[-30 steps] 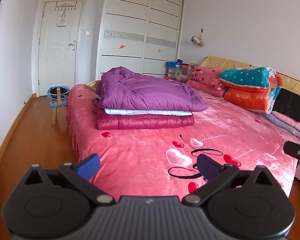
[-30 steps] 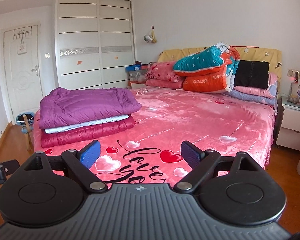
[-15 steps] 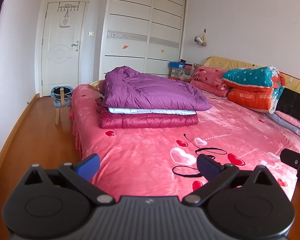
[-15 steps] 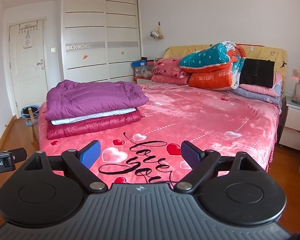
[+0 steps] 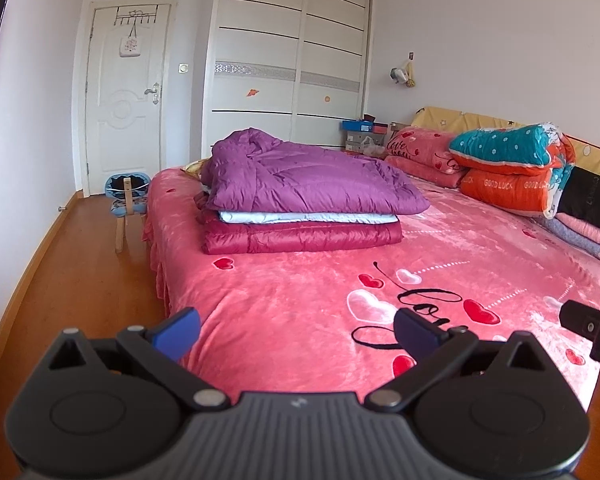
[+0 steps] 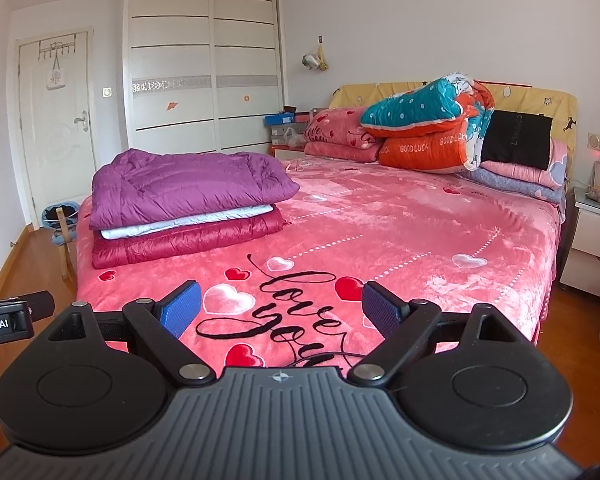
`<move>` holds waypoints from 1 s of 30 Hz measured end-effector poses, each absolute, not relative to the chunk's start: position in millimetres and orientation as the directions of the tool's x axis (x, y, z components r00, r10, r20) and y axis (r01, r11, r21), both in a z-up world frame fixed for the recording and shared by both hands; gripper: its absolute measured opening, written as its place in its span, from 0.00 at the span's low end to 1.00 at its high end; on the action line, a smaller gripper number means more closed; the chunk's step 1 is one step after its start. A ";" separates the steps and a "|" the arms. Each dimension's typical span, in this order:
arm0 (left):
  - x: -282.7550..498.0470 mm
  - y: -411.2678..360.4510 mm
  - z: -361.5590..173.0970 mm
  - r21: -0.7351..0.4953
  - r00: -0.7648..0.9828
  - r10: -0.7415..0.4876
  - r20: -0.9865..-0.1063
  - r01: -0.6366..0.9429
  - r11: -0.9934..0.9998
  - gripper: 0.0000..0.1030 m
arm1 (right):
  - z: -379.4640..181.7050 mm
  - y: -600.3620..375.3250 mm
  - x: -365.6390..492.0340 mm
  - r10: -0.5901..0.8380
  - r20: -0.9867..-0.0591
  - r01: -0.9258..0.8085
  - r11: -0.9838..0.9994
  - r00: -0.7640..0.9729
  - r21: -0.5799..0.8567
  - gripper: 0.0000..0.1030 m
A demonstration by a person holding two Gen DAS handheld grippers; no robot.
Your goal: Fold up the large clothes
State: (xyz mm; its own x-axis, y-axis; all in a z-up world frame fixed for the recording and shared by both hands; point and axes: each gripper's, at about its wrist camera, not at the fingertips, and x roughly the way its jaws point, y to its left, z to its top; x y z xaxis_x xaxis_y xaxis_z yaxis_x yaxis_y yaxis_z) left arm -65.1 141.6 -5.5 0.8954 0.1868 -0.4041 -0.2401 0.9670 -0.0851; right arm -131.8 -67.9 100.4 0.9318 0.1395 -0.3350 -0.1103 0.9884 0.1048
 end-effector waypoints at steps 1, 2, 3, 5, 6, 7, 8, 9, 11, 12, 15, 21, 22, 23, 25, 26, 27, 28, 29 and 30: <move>-65.1 142.0 -5.8 -0.086 0.895 0.189 -0.404 -0.243 0.966 0.99 | 99.6 -69.7 -131.2 0.141 -0.337 -0.112 0.988 0.931 0.104 1.00; -64.8 142.6 -6.2 -0.087 0.894 0.191 -0.405 -0.245 0.966 0.99 | 99.3 -70.4 -130.7 0.141 -0.339 -0.112 0.988 0.930 0.104 1.00; -64.7 142.9 -6.7 -0.087 0.894 0.193 -0.406 -0.247 0.965 0.99 | 99.3 -71.1 -130.6 0.142 -0.340 -0.112 0.988 0.930 0.105 1.00; -63.9 142.5 -7.4 -0.082 0.891 0.196 -0.409 -0.250 0.965 0.99 | 98.6 -72.4 -129.1 0.143 -0.343 -0.113 0.988 0.928 0.106 1.00; -63.5 142.2 -7.9 -0.079 0.890 0.198 -0.411 -0.251 0.965 0.99 | 98.4 -72.5 -128.4 0.142 -0.344 -0.112 0.988 0.928 0.106 1.00; -63.1 142.3 -8.5 -0.078 0.889 0.199 -0.413 -0.252 0.965 0.99 | 98.1 -73.0 -127.7 0.143 -0.346 -0.113 0.988 0.927 0.107 1.00; -62.8 142.2 -9.1 -0.077 0.888 0.199 -0.415 -0.252 0.965 0.99 | 97.8 -73.0 -126.9 0.143 -0.347 -0.112 0.988 0.927 0.108 1.00; -62.3 142.2 -9.7 -0.076 0.887 0.198 -0.417 -0.252 0.965 0.99 | 97.5 -73.1 -126.1 0.143 -0.348 -0.112 0.988 0.926 0.109 1.00; -60.5 142.4 -9.9 -0.074 0.886 0.199 -0.420 -0.252 0.965 0.99 | 96.9 -72.9 -124.9 0.144 -0.349 -0.113 0.988 0.926 0.110 1.00; -60.1 142.1 -10.3 -0.071 0.885 0.201 -0.420 -0.253 0.965 0.99 | 96.7 -72.7 -124.5 0.145 -0.350 -0.114 0.987 0.925 0.110 1.00; -59.6 142.5 -11.8 -0.067 0.883 0.203 -0.423 -0.254 0.965 0.99 | 95.4 -72.8 -123.4 0.148 -0.352 -0.117 0.987 0.924 0.107 1.00; -57.2 143.6 -14.3 -0.064 0.880 0.207 -0.429 -0.257 0.964 0.99 | 93.8 -74.8 -121.4 0.155 -0.357 -0.123 0.986 0.921 0.110 1.00; -56.9 143.8 -14.8 -0.064 0.879 0.206 -0.430 -0.258 0.964 0.99 | 93.5 -75.5 -121.0 0.157 -0.358 -0.125 0.986 0.921 0.111 1.00; -55.9 144.0 -15.0 -0.064 0.878 0.206 -0.431 -0.257 0.964 0.99 | 93.2 -75.6 -120.5 0.160 -0.359 -0.127 0.985 0.920 0.112 1.00; -55.5 143.9 -15.3 -0.064 0.878 0.205 -0.434 -0.257 0.964 0.99 | 92.0 -76.0 -119.9 0.165 -0.362 -0.133 0.985 0.917 0.112 1.00; -55.0 143.8 -15.8 -0.063 0.877 0.205 -0.435 -0.257 0.964 0.99 | 91.4 -75.9 -119.6 0.168 -0.364 -0.137 0.984 0.916 0.111 1.00; -54.7 144.0 -16.2 -0.062 0.876 0.206 -0.436 -0.257 0.964 0.99 | 90.9 -75.3 -119.4 0.171 -0.366 -0.140 0.984 0.915 0.110 1.00; -54.6 144.2 -16.5 -0.061 0.875 0.207 -0.437 -0.259 0.964 0.99 | 90.1 -76.3 -119.4 0.174 -0.367 -0.144 0.984 0.914 0.109 1.00; -54.6 144.3 -16.9 -0.061 0.875 0.208 -0.437 -0.260 0.964 0.99 | 89.6 -76.4 -119.2 0.177 -0.368 -0.147 0.983 0.913 0.108 1.00; -54.5 144.2 -17.4 -0.061 0.875 0.209 -0.438 -0.260 0.964 0.99 | 89.2 -76.5 -119.0 0.178 -0.369 -0.149 0.983 0.912 0.107 1.00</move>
State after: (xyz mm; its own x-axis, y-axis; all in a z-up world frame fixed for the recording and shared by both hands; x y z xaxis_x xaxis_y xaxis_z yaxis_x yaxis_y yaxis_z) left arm -54.5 144.2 -17.4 0.8747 0.2085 -0.4375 -0.2604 0.9635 -0.0614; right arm -119.0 -76.5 89.2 0.9121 0.1785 -0.3692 -0.1492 0.9830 0.1067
